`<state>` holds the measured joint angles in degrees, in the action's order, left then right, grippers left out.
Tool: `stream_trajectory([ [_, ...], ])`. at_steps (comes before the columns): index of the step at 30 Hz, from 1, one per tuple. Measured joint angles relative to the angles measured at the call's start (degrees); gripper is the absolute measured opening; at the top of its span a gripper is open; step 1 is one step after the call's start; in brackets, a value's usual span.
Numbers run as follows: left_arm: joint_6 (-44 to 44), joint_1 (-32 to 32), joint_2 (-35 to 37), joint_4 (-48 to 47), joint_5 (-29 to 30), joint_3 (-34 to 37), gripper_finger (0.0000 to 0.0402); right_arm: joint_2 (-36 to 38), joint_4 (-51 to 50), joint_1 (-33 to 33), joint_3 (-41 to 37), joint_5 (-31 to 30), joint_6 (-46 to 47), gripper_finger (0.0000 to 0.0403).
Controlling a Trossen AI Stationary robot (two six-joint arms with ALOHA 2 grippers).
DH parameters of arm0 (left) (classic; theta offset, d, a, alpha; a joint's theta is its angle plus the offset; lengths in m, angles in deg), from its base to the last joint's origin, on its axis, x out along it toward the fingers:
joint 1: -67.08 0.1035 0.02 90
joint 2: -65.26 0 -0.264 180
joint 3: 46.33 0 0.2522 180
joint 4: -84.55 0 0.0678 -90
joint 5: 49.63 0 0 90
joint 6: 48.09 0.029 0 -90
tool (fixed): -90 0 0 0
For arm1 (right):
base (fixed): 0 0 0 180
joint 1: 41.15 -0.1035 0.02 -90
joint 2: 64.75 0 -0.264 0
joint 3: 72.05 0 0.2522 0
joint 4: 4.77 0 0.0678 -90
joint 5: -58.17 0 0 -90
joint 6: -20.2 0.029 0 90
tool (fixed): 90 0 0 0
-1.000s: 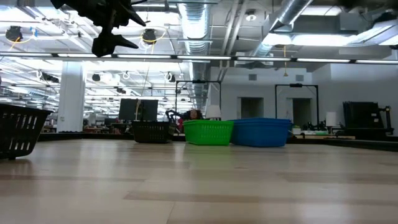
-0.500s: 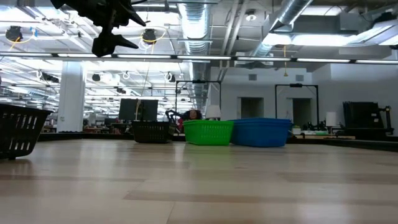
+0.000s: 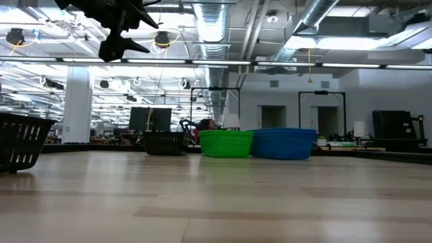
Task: Stack baskets by color
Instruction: Stack the bottom green bin on top of the top green bins
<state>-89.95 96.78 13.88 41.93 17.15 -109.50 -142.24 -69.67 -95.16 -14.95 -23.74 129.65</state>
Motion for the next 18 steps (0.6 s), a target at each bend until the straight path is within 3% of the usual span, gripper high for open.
stream_trajectory([
  [3,-0.67,0.00,0.00,-0.01,0.02,0.00,0.0256,-1.73,0.85,0.15,-0.79,2.69,-1.15,0.0141],
  [8,-0.93,-0.01,0.00,0.01,0.04,0.00,0.0256,-2.31,2.30,0.95,-0.69,3.18,-3.17,0.0022],
  [13,-1.18,-0.02,0.00,0.00,1.18,0.00,0.0256,-0.99,1.81,3.98,-0.59,2.20,-4.58,0.0017],
  [18,-1.45,-0.02,0.00,-0.01,1.36,0.00,0.0256,2.97,-1.01,11.62,1.50,-5.12,-11.46,0.0012],
])
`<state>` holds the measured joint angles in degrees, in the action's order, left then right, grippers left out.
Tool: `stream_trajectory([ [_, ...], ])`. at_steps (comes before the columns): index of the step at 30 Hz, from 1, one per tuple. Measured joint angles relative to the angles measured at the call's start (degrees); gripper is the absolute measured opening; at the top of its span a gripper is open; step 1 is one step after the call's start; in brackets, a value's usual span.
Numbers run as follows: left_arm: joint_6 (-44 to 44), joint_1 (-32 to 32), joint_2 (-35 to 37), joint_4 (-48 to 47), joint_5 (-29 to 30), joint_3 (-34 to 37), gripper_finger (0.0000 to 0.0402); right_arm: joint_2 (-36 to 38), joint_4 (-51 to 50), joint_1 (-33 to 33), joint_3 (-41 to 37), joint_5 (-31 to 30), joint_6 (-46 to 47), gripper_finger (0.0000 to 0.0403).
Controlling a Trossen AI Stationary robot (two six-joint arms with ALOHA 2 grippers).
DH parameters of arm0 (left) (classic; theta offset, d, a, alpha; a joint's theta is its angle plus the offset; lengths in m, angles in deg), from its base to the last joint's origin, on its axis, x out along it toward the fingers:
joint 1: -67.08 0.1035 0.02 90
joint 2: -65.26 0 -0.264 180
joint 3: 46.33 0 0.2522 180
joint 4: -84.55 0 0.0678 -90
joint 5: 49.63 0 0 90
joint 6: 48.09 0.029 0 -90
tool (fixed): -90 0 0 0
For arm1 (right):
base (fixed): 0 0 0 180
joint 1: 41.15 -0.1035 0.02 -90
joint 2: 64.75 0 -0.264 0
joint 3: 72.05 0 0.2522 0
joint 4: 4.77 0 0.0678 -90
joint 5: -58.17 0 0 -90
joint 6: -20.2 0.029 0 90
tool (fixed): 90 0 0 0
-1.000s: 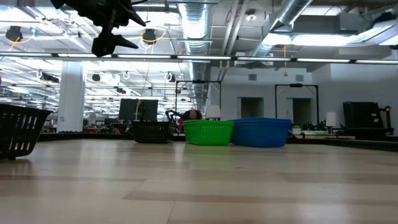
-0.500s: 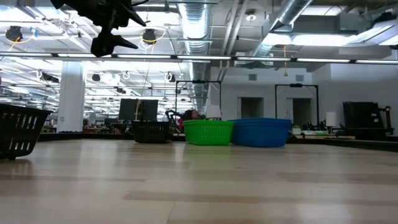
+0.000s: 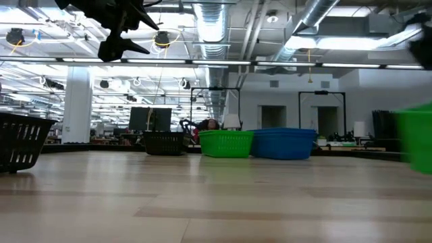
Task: Stack baskets by color
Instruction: Stack the bottom green bin on top of the top green bins
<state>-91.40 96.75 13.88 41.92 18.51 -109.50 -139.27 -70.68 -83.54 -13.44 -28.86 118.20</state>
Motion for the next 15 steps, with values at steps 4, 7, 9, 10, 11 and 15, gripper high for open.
stream_trajectory([
  [4,-0.02,0.00,0.00,-0.06,0.02,0.00,0.0256,4.27,-3.45,10.84,2.79,-6.00,-12.00,0.0006],
  [7,-0.02,0.00,0.00,-0.05,0.02,0.00,0.0256,7.30,-3.86,21.98,5.32,-10.02,-24.67,0.0007],
  [9,0.04,0.00,0.00,-0.06,0.00,0.00,0.0256,8.48,-3.84,30.08,7.31,-11.03,-34.59,0.0005],
  [10,0.19,0.00,0.00,-0.05,0.00,0.00,0.0256,8.81,-3.52,34.43,8.52,-11.19,-40.05,0.0004],
  [11,0.39,0.00,0.00,-0.06,0.02,0.00,0.0256,8.93,-2.97,38.62,9.75,-11.20,-45.24,0.0004],
  [15,0.49,0.00,0.00,-0.09,0.00,0.00,0.0256,6.99,0.51,54.97,16.04,-10.67,-65.15,0.0005],
])
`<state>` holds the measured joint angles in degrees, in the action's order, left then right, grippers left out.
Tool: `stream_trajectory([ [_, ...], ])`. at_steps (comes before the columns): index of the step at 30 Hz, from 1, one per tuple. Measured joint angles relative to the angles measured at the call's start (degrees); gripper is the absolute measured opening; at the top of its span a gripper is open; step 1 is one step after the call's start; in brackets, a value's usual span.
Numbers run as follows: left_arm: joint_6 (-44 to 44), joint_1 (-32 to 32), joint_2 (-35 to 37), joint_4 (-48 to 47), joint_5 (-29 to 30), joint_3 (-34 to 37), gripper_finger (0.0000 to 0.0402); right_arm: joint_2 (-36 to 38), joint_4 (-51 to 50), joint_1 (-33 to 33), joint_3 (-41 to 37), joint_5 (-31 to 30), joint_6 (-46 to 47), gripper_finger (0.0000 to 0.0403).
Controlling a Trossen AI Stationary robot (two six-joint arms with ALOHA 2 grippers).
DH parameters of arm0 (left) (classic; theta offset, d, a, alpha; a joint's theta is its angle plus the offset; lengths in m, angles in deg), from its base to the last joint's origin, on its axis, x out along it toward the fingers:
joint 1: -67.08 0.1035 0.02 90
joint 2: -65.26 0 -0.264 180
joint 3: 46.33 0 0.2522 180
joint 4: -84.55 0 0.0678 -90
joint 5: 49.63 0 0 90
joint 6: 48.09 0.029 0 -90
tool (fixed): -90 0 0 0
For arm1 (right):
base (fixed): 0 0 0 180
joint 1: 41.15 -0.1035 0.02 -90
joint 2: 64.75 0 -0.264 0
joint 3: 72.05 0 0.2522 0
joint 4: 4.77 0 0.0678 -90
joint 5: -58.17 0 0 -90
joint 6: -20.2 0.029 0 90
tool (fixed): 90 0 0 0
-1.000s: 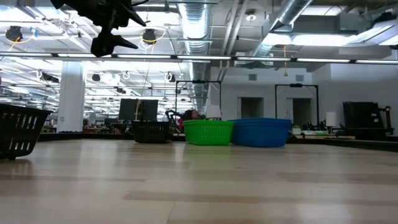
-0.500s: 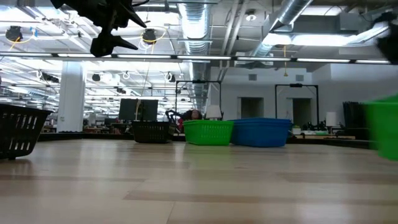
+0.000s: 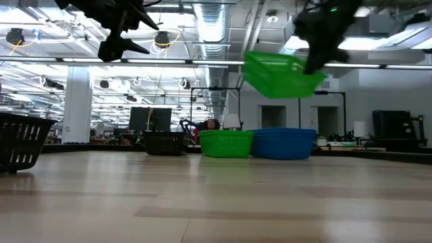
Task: Stack baskets by color
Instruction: Stack the bottom green bin on top of the top green bins
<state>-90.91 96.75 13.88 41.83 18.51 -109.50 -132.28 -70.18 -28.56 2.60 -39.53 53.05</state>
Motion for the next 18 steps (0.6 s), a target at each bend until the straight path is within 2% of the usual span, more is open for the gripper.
stream_trajectory([
  [4,0.12,0.00,0.00,-0.02,0.06,0.00,0.0256,-5.58,2.38,12.26,8.81,1.31,-18.20,0.0003],
  [8,0.15,0.00,0.00,-0.02,0.13,0.00,0.0256,-13.71,2.79,19.75,19.45,2.18,-36.82,0.0006],
  [13,0.36,0.00,0.00,-0.05,1.40,0.00,0.0256,-25.14,2.78,24.47,34.48,6.06,-55.83,0.0006],
  [18,0.36,0.00,0.00,-0.07,2.86,0.00,0.0256,-36.33,2.62,25.08,49.87,10.17,-66.36,0.0010],
])
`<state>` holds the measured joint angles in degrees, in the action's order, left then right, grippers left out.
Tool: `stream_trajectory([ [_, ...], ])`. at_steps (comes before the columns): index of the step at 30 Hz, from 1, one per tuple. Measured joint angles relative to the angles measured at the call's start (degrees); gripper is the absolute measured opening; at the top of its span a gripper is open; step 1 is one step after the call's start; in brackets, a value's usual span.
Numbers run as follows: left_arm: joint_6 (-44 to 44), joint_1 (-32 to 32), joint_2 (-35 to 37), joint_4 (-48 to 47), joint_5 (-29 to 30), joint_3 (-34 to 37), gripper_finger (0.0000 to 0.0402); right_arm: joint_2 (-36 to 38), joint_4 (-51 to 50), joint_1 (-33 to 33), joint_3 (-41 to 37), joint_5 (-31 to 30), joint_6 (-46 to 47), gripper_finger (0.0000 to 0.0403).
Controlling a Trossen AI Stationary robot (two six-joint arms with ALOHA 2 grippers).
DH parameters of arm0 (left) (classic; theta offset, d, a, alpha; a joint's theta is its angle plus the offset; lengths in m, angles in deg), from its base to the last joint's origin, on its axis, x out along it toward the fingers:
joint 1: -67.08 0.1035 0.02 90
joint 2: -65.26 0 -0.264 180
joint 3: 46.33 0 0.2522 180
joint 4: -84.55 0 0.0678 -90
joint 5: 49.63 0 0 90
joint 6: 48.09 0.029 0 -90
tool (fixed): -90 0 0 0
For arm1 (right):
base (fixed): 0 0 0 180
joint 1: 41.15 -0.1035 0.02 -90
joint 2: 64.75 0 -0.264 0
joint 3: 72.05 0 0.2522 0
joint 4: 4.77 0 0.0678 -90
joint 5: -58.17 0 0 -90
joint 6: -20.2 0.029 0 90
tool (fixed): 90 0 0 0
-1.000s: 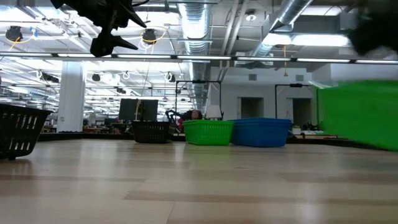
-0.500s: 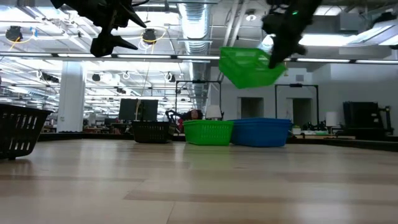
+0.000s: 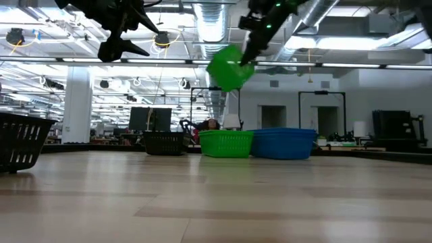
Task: Stack baskets by color
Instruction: Stack the bottom green bin on top of the top green bins
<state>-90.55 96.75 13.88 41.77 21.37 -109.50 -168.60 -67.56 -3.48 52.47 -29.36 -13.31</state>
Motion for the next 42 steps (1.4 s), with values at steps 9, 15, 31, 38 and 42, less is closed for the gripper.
stream_trajectory([
  [9,0.00,0.00,0.00,-0.02,0.28,0.00,0.0256,-17.31,-4.34,-2.34,19.82,4.04,-8.38,0.0011],
  [15,0.00,0.00,0.00,-0.02,0.35,0.00,0.0256,-24.03,-8.31,-3.57,24.24,3.85,-12.65,0.0010],
  [31,-0.08,0.00,0.02,-0.02,3.18,0.00,0.0256,-25.49,-13.34,-4.85,24.09,-4.17,-25.63,0.0012],
  [38,-0.31,0.00,0.02,-0.02,3.21,-0.02,0.0256,-25.84,-12.93,-5.36,24.07,-5.44,-28.60,0.0016],
  [42,-0.33,0.00,0.02,-0.02,3.28,-0.02,0.0256,-25.84,-13.25,-5.44,24.07,-5.41,-28.50,0.0016],
])
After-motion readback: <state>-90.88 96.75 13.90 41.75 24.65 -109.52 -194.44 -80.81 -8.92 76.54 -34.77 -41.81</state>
